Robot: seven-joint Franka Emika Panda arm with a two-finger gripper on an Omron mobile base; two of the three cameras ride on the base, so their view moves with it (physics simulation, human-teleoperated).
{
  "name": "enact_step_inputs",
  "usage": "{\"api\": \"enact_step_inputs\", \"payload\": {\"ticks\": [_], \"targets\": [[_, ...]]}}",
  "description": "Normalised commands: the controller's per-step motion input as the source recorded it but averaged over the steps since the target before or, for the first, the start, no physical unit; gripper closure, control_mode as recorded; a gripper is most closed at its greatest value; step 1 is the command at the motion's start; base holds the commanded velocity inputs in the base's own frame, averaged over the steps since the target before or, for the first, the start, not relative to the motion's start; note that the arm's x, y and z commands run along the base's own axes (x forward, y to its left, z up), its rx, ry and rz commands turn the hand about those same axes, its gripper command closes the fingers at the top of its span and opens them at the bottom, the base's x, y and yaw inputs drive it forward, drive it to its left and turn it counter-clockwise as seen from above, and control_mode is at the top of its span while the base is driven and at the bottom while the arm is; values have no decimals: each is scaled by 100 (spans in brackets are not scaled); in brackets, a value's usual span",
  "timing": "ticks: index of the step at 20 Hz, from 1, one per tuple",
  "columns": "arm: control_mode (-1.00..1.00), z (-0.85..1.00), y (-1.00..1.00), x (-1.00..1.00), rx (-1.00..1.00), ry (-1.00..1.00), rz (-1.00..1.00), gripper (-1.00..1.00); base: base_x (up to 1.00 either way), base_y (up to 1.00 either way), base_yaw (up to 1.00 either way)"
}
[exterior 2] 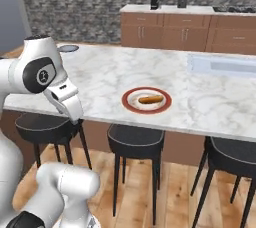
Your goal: Move the hot dog bun to the plate on the dining table and place the condiment next to that plate. Then navigate to the fridge and take the sausage and place it on the plate as well.
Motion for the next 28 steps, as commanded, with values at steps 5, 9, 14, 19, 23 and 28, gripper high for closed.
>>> {"api": "enact_step_inputs", "payload": {"ticks": [5, 9, 14, 19, 23, 28], "targets": [[100, 0, 0, 0, 0, 0, 0, -100, -98, 92, 7], [100, 0, 0, 0, 0, 0, 0, -100, -70, 100, 17], [100, 0, 0, 0, 0, 0, 0, -100, -32, 100, 20], [100, 0, 0, 0, 0, 0, 0, -100, 3, 100, 13], [100, 0, 0, 0, 0, 0, 0, -100, 27, 100, 2], [100, 0, 0, 0, 0, 0, 0, -100, 43, 100, -3]]}}
